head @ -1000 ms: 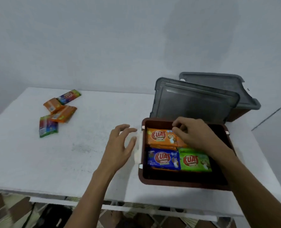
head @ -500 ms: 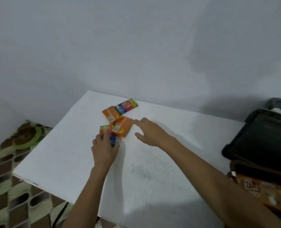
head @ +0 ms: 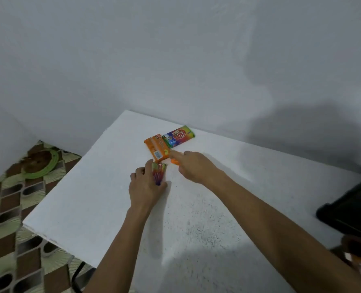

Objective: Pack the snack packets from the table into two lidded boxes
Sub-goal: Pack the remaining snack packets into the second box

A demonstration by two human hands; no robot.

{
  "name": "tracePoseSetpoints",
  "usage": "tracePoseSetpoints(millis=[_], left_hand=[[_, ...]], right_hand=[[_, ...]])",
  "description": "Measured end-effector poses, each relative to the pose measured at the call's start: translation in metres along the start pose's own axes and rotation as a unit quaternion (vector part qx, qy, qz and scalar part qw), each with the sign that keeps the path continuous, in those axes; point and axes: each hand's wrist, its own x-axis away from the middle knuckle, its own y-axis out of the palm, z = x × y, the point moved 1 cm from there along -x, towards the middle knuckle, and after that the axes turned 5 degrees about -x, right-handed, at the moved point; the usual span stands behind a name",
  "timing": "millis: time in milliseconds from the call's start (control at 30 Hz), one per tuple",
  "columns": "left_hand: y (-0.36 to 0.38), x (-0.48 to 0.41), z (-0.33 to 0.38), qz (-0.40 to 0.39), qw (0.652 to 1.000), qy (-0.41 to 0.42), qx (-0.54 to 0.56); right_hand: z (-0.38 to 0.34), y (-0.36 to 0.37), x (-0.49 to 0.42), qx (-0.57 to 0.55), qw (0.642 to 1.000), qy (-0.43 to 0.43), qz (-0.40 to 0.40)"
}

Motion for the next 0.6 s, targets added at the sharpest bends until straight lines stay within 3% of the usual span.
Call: tracePoseSetpoints(millis=[100,200,400,600], left_hand=[[-0.007,0.01,0.007,-0.012,0.999,0.015,0.032],[-0.019,0.027,0.026,-0.011,0.986,0.045,0.157],[-0.047,0.09,0.099,-0.052,0.904,0.114,0.409],[-0.048,0.17,0.176,-0.08,0.84,0.178,0.507]], right_hand=[[0.016,-0.022,0.025,-0.087,0.995,0.024,0.052],[0.031,-0.046,0.073,-0.23,0.968,0.051,0.091],[0.055,-0.079,0.192,-0.363,0.906,0.104,0.191],[0.081,-0.101,0.333,-0.405,0.867,0.155,0.245]])
